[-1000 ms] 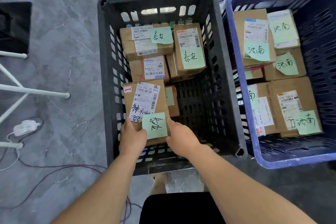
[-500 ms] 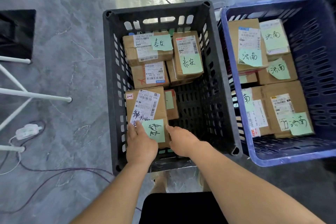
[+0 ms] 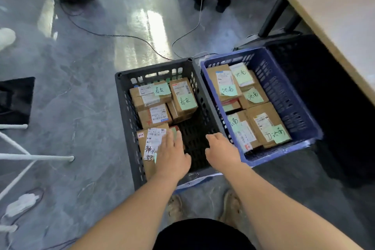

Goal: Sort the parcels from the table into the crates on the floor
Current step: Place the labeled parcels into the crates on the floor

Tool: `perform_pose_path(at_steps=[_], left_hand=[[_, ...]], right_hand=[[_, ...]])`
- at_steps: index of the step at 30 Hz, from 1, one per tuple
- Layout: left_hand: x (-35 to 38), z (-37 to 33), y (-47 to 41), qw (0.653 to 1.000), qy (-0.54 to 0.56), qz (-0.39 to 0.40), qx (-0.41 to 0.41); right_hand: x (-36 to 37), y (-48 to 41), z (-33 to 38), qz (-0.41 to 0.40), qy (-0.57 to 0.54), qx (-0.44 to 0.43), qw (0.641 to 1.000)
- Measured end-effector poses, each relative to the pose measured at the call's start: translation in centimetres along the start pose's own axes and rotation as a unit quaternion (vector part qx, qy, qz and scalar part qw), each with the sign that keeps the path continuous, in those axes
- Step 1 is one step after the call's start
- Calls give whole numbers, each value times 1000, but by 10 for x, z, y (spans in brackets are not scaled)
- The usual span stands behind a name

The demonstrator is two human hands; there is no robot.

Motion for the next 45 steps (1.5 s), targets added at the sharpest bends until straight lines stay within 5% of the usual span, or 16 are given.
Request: perform_pose_path(at_steps=[10, 20, 32, 45], left_hand=[[-7, -142, 38, 971, -126, -60, 194], [74, -322, 124, 907, -248, -95, 328], [201, -506, 249, 832, -281, -86, 471], [323, -645, 344, 720, -307, -15, 623]], right_hand=[[-70, 92, -101, -181, -6, 57, 982], [-84, 232, -288, -299, 2, 157, 941], [-57, 400, -484, -349, -39, 297, 888], [-6, 530, -619, -366, -89, 485, 789]])
Point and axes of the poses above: each hand's wrist, its own y-axis away from the middle knuckle, its own x-axis out of the palm, z = x × y, the point moved 3 cm from there along -y, towards the middle knuckle, and after that the axes turned 5 degrees about x, right-handed, at the moved point
